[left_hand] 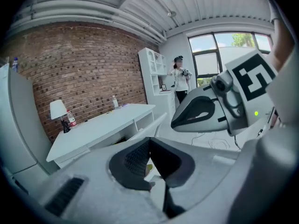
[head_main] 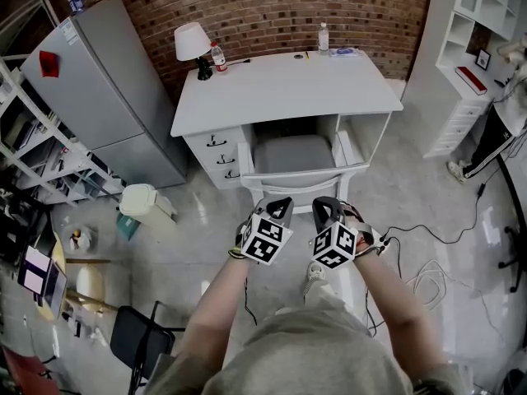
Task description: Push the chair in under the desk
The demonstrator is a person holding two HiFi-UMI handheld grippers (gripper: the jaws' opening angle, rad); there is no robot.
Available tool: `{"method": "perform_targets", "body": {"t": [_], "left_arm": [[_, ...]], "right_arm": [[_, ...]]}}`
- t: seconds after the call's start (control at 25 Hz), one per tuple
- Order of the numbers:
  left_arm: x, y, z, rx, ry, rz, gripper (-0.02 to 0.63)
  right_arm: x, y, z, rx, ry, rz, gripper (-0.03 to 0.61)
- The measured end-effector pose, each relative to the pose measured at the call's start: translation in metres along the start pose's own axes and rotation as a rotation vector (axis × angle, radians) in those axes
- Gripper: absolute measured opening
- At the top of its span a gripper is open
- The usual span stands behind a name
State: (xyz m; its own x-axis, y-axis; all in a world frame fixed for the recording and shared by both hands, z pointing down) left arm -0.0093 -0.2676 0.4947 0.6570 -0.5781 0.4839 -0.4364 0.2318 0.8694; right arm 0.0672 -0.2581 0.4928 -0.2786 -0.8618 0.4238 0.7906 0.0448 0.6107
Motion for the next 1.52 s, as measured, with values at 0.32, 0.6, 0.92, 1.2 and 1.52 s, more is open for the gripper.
{"method": "perform_targets", "body": {"t": [0.32, 0.6, 0.92, 1.2, 1.52], "left_arm": [[-0.039, -0.013, -0.012, -0.133, -0.078, -0.184, 0.009], [-0.073, -0.015, -0.028, -0.236, -0.117, -0.301, 0.009], [-0.106, 0.000, -0.048, -0.352, -0.142, -0.372, 0.009], [-0.124, 0.015, -0.063, -0.386, -0.160, -0.378, 0.009], [-0.138, 0.034, -0.075, -0.409, -0.163, -0.357, 0.009]], "right_arm": [[-0.032, -0.010, 0.010, 0.128, 0.041, -0.045, 0.008], [-0.060, -0.015, 0.012, 0.292, 0.074, -0.086, 0.008], [-0.088, -0.017, 0.023, 0.477, 0.084, -0.114, 0.008], [-0.106, -0.015, 0.033, 0.695, 0.069, -0.127, 0.008], [-0.124, -0.009, 0.046, 0.848, 0.057, -0.135, 0.008]]}}
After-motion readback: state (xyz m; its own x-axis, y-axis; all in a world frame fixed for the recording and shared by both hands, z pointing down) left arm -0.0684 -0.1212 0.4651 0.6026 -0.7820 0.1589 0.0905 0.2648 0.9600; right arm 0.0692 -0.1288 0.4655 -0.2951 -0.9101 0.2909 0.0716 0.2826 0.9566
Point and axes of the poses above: the fingertips, and each gripper's own axes: x forward along the fingers, z to its left, y out of its underside, the point moved 3 cm from there along -x, backward along the fingers, and after that the axes turned 8 degrees about y, right-handed, at the moved point
